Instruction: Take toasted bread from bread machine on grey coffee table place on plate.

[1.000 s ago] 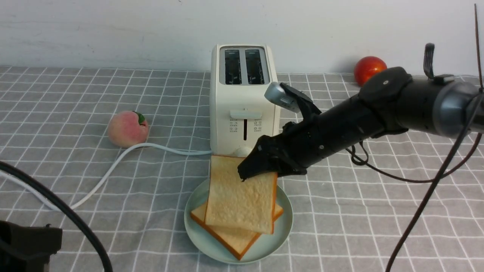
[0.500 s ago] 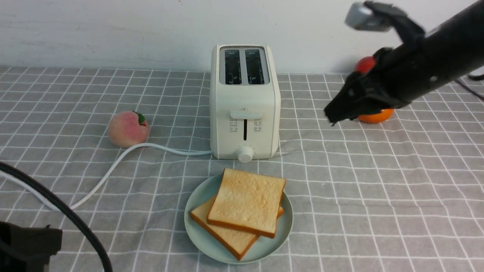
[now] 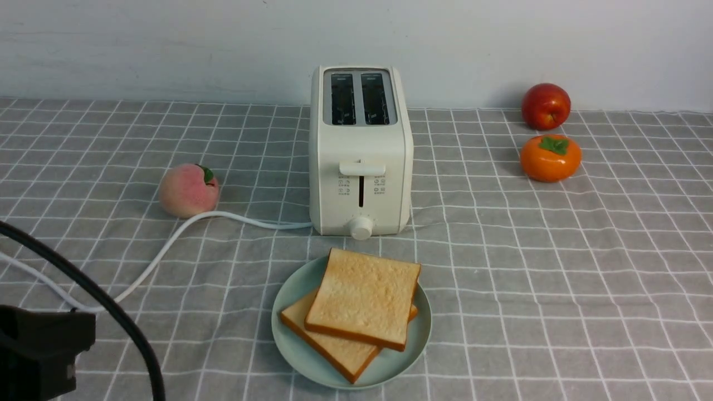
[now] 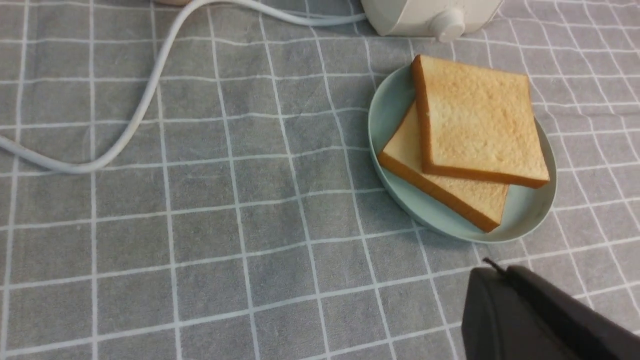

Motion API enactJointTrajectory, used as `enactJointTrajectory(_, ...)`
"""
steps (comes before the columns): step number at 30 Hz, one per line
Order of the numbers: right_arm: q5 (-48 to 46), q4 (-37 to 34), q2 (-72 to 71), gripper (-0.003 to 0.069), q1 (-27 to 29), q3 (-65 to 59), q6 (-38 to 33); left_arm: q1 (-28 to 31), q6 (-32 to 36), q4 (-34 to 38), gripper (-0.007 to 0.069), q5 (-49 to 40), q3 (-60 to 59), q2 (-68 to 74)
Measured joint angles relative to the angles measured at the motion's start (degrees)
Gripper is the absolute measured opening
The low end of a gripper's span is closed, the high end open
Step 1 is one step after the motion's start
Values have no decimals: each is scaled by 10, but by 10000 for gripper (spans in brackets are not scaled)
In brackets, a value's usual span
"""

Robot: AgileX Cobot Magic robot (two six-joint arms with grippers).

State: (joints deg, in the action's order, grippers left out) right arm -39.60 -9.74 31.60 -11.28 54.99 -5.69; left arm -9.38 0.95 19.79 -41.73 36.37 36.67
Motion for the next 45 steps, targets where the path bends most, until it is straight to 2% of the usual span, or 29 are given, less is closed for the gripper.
enactJointTrajectory(7, 221, 32, -184, 10, 1, -275, 69, 0, 0, 15, -14, 2, 0, 0)
enactJointTrajectory(11, 295, 34, -228, 25, 1, -347, 89, 0, 0, 17, -14, 2, 0, 0)
enactJointTrajectory(22, 317, 34, -230, 48, 1, -364, 94, 0, 0, 21, -14, 27, -53, -50)
enactJointTrajectory(26, 318, 34, -230, 55, 1, -364, 94, 0, 0, 43, -14, 71, -97, -104)
enactJointTrajectory(31, 318, 34, -230, 58, 1, -364, 94, 0, 0, 69, -14, 78, -113, -128)
enactJointTrajectory(41, 318, 34, -230, 76, 1, -364, 95, 0, 2, 69, -14, 75, -113, -128)
enactJointTrajectory(45, 318, 34, -230, 83, 1, -364, 95, 0, 1, 53, -14, 111, -129, -134)
